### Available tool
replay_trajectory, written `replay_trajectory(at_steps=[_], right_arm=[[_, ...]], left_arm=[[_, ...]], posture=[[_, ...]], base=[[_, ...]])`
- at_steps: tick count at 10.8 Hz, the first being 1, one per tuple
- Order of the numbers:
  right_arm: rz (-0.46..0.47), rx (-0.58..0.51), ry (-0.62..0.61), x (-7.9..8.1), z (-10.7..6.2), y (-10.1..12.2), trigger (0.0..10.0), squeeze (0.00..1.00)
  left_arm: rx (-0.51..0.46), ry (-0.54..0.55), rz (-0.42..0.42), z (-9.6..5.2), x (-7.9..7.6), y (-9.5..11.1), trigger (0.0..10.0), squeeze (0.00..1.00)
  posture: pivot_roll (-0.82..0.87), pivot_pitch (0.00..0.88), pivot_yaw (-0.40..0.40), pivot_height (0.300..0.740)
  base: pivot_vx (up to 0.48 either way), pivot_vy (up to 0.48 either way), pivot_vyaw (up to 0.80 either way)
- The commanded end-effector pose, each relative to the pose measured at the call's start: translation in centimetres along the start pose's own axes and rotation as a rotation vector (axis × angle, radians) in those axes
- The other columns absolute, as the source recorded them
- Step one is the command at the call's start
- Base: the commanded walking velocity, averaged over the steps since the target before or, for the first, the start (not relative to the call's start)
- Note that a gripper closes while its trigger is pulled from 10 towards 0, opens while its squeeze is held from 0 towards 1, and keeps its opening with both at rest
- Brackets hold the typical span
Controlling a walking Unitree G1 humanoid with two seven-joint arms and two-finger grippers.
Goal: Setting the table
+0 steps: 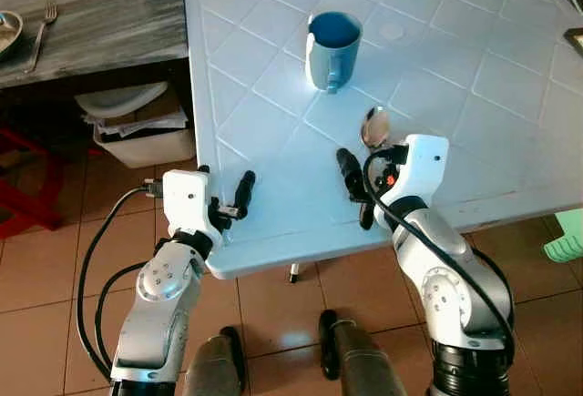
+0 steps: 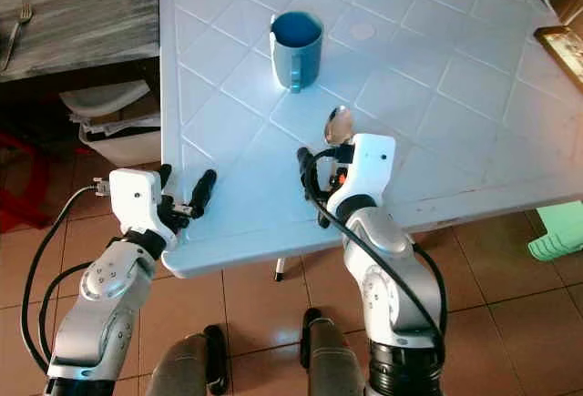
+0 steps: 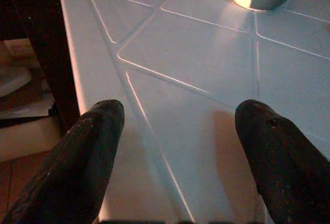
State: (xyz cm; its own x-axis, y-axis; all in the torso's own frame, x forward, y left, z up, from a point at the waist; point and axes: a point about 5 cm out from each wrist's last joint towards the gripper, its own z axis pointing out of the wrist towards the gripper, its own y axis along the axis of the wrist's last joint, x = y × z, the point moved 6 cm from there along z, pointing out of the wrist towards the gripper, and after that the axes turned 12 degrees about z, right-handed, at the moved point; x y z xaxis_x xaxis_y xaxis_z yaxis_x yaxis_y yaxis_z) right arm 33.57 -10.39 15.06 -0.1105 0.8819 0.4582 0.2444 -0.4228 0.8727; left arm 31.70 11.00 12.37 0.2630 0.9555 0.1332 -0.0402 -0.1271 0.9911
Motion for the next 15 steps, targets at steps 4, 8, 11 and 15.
replay_trajectory(at_steps=[4, 8, 11, 15], right_arm=[[0.006, 0.253, -0.081, -2.8, 0.2, -4.1, 0.3, 0.0], [0.078, 0.388, -0.123, -4.8, 0.9, -6.2, 0.8, 0.0], [0.098, 0.422, -0.113, -6.2, 1.8, -6.0, 0.0, 0.0], [-0.039, 0.361, -0.059, -6.4, 3.8, -3.6, 10.0, 0.0]], left_arm=[[0.066, -0.037, -0.004, -0.6, -0.7, -1.6, 10.0, 0.0], [0.081, -0.051, -0.003, -0.8, -0.8, -1.8, 10.0, 0.0], [0.09, -0.064, -0.004, -1.0, -0.9, -1.8, 10.0, 0.0], [0.104, -0.077, 0.002, -1.2, -1.0, -2.0, 10.0, 0.0]], posture=[[-0.04, 0.259, 0.049, 0.74], [-0.03, 0.267, 0.052, 0.74], [-0.03, 0.271, 0.057, 0.74], [-0.01, 0.281, 0.063, 0.74]], base=[[0.0, 0.0, 0.0], [0.0, 0.0, 0.0], [0.0, 0.0, 0.0], [0.0, 0.0, 0.0]])
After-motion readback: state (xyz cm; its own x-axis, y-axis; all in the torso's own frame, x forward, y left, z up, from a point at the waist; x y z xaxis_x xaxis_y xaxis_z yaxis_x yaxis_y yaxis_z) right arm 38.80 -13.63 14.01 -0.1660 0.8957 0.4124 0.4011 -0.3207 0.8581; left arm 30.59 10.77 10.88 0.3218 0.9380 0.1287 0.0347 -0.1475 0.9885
